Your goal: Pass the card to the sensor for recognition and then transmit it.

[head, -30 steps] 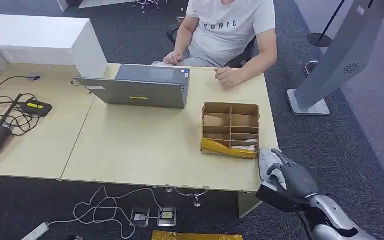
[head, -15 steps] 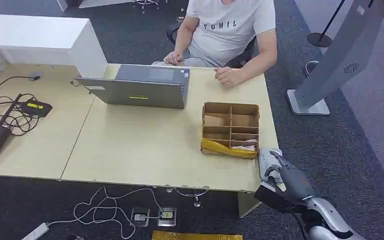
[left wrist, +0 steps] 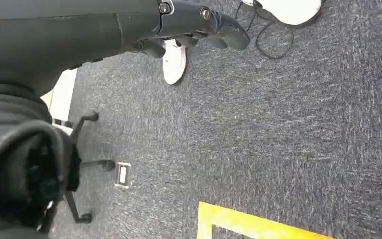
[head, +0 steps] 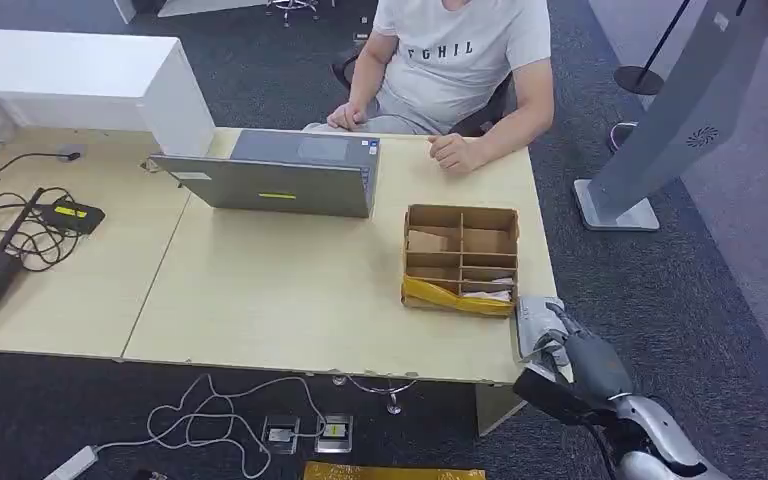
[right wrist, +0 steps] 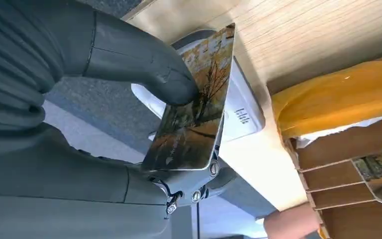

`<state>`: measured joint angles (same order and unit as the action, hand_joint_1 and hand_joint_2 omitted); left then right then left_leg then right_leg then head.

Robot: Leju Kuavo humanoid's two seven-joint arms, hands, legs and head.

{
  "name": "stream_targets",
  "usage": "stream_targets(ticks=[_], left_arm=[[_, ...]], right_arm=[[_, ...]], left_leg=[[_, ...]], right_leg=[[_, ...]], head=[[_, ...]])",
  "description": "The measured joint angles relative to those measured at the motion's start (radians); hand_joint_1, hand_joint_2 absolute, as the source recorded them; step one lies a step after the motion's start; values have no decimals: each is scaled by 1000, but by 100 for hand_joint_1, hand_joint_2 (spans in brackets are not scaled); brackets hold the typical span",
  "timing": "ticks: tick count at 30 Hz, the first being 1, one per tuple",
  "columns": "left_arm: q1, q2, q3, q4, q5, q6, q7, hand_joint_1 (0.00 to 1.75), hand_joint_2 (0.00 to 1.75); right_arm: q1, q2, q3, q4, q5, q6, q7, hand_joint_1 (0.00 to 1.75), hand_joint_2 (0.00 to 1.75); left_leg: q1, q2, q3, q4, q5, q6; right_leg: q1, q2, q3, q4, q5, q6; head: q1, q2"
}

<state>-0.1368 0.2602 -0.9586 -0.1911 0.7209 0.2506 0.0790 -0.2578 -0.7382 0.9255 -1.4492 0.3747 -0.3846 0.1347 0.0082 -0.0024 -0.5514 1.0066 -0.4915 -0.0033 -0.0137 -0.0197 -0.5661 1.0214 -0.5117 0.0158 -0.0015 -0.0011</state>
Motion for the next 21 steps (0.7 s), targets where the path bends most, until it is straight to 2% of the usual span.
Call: stream_targets(ticks=[21], left_arm=[[0, 0, 0, 0, 16, -2, 12, 0, 0]], right_arm=[[11, -1, -15, 14, -37, -6, 0, 175, 175]], left_leg=[[0, 0, 0, 0, 0, 0]], right_leg=[[0, 0, 0, 0, 0, 0]], head=[[0, 0]])
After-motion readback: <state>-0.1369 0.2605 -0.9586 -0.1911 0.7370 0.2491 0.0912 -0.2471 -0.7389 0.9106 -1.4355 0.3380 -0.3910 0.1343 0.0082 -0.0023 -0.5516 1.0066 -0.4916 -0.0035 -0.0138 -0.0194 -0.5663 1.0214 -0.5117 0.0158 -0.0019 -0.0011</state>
